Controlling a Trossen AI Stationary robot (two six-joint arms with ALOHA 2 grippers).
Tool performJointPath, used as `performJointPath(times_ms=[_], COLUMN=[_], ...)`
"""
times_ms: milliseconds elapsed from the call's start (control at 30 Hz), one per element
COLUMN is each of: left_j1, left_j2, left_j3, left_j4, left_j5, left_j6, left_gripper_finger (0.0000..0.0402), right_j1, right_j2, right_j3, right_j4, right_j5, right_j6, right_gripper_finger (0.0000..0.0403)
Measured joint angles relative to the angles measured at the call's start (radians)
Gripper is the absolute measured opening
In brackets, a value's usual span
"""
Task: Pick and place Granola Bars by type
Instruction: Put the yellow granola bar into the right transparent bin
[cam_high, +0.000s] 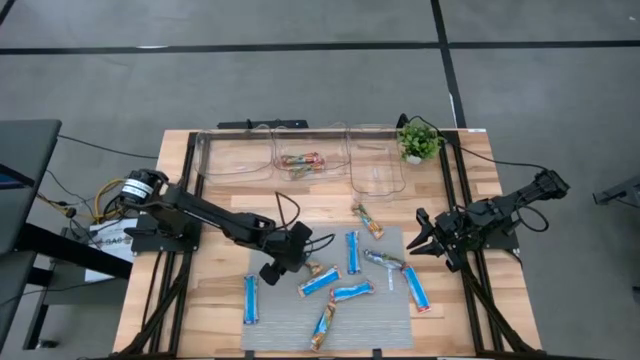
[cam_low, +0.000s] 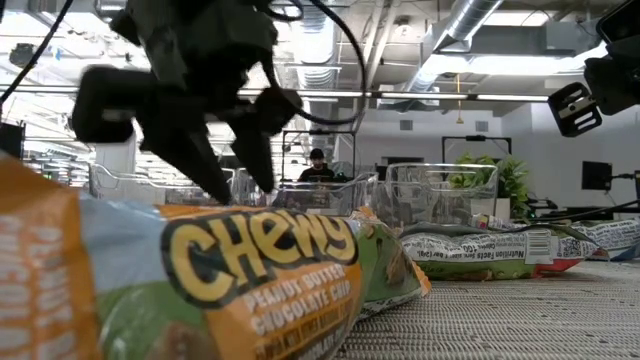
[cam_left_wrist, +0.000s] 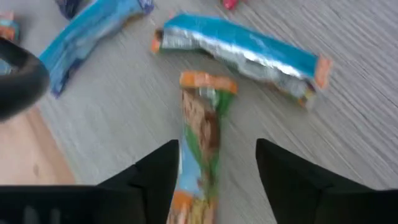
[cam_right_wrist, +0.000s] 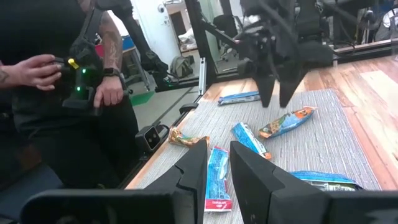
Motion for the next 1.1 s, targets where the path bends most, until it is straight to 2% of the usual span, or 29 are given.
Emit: performJointPath(times_ms=[167, 400, 833, 1100], left_j1=[0.001, 0.027, 0.058, 0.063], left_j2=[0.056, 0.064, 0.064, 0.075], left_j3=[0.0, 0.0, 0.0, 0.0], left_j4=[0.015, 0.018, -0.01, -0.015], left_j5=[-0.026, -0.053, 0.001, 0.001], left_j6=[0.01, 0.049, 0.048, 0.047], left_gripper_finger=[0.0221, 0.0212, 0.0189, 0.0185], right_j1=[0.0, 0.0, 0.0, 0.0], right_j2=[-0.001, 0.0, 0.0, 0.0], right_j3=[0.0, 0.0, 0.0, 0.0], right_j4=[0.0, 0.0, 0.0, 0.0], right_j5=[0.0, 0.0, 0.0, 0.0], right_j6=[0.0, 0.0, 0.0, 0.0], right_gripper_finger=[0.0062, 0.0062, 0.0062, 0.0062])
